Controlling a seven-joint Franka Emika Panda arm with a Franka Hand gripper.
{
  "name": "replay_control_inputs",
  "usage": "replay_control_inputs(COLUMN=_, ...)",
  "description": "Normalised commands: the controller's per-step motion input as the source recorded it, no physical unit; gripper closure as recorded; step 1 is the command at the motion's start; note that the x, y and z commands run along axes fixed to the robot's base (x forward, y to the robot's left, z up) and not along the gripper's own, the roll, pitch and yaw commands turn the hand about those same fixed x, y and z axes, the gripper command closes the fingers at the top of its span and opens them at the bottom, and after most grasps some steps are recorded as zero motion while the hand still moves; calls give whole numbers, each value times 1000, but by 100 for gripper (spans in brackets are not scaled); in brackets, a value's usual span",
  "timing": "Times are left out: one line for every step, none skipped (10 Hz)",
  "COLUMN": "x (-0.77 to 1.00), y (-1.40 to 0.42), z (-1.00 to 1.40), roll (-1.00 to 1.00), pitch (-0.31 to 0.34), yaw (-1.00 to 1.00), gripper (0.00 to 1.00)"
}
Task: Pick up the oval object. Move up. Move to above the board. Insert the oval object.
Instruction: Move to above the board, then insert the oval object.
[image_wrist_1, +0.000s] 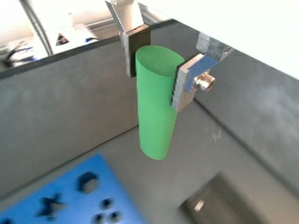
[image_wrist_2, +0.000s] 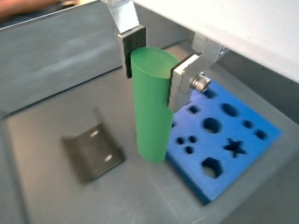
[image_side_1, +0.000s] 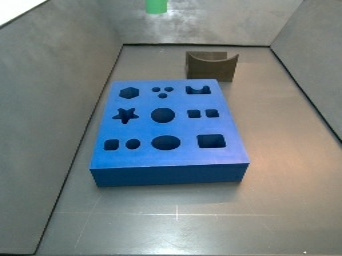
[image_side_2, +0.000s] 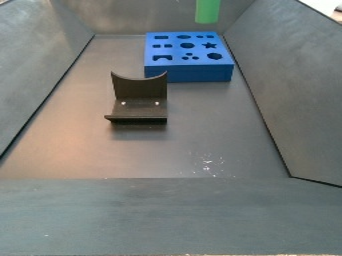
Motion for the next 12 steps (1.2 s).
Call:
replay_control_inputs(x=191, y=-1000, z=55, roll=-59, pitch=261, yaw=-922, gripper=100)
replay_control_inputs(x=207, y=-1000, z=61, roll=-53, pitch=244, yaw=-550, gripper=100)
replay_control_inputs(x=218, y=-1000, z=65, roll=-63, pitch=214, yaw=-342, gripper=100)
replay_control_inputs(x=227, y=-1000, z=65, roll=-45, pitch=183, yaw=-196, gripper=100)
replay_control_inputs(x=241, y=-1000, z=76, roll=-26, pitch=155, yaw=-58, gripper=100)
replay_control_inputs(x=263, y=-1000, z=80, roll=-13, pitch=140, yaw=-27, gripper=100)
replay_control_inputs(x=218, y=-739, z=64, roll=-10, pitch=137, yaw=-8, gripper=100)
replay_control_inputs(x=148, y=-394, z=47, roll=4, pitch=125, yaw=-6, gripper=100)
replay_control_inputs(x=103, y=-238, z=36, roll=13, pitch=106, yaw=6, gripper=100)
replay_control_inputs(x=84, y=-177, z=30, roll=17, pitch=93, yaw=7, gripper=100)
replay_control_inputs(x=0, y=0, z=-31, roll=0, pitch=0, yaw=0, gripper=100)
replay_control_inputs(x=0, y=0, z=-71, roll=0, pitch=-10, yaw=0, gripper=100)
